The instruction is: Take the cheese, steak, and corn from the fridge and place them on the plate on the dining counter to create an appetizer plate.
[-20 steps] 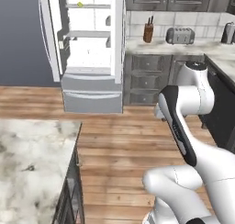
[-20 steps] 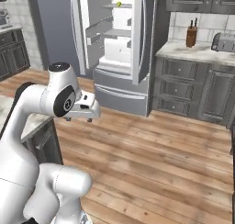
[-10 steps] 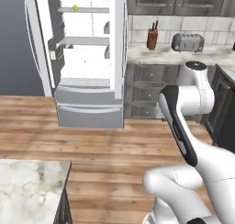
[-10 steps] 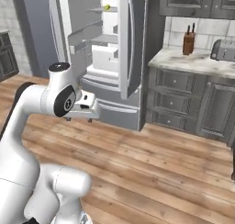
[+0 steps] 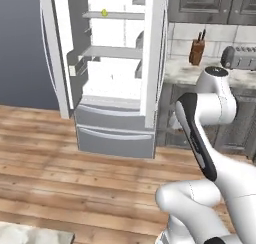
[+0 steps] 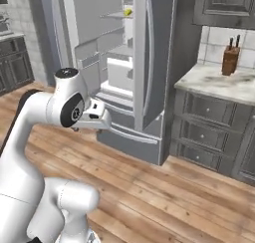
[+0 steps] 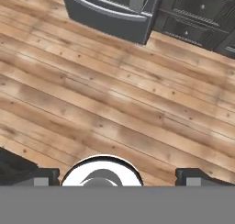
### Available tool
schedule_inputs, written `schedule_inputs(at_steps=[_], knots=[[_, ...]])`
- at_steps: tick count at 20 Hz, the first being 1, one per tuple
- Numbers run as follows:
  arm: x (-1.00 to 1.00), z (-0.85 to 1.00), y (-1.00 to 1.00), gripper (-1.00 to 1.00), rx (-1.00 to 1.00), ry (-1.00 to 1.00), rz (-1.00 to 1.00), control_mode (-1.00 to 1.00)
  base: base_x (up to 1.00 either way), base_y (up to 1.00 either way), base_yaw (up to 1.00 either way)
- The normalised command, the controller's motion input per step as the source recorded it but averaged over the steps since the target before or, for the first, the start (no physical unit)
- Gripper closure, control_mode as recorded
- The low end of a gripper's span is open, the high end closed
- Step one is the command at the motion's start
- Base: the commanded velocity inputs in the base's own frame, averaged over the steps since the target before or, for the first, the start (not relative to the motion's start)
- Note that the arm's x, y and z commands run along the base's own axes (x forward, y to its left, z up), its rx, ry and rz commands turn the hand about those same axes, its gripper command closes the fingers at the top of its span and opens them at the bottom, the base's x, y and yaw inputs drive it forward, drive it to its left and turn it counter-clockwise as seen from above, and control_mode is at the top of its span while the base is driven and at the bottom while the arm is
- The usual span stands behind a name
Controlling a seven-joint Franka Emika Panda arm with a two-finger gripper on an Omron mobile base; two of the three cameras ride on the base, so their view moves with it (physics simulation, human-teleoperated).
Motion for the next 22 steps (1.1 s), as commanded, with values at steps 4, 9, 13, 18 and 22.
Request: schedule_inputs(at_steps=[4, 9, 13, 18, 22], knots=[[0.0, 0.0, 0.0, -1.0, 0.0, 0.0, 0.0, 1.0, 1.0, 0.16, 0.46], [0.0, 0.0, 0.0, -1.0, 0.0, 0.0, 0.0, 1.0, 1.0, 0.26, 0.43], [0.0, 0.0, 0.0, -1.0, 0.0, 0.0, 0.0, 1.0, 1.0, 0.28, 0.3], [0.0, 0.0, 0.0, -1.0, 0.0, 0.0, 0.0, 1.0, 1.0, 0.02, 0.01], [0.0, 0.0, 0.0, -1.0, 0.0, 0.0, 0.0, 1.0, 1.0, 0.0, -0.12]])
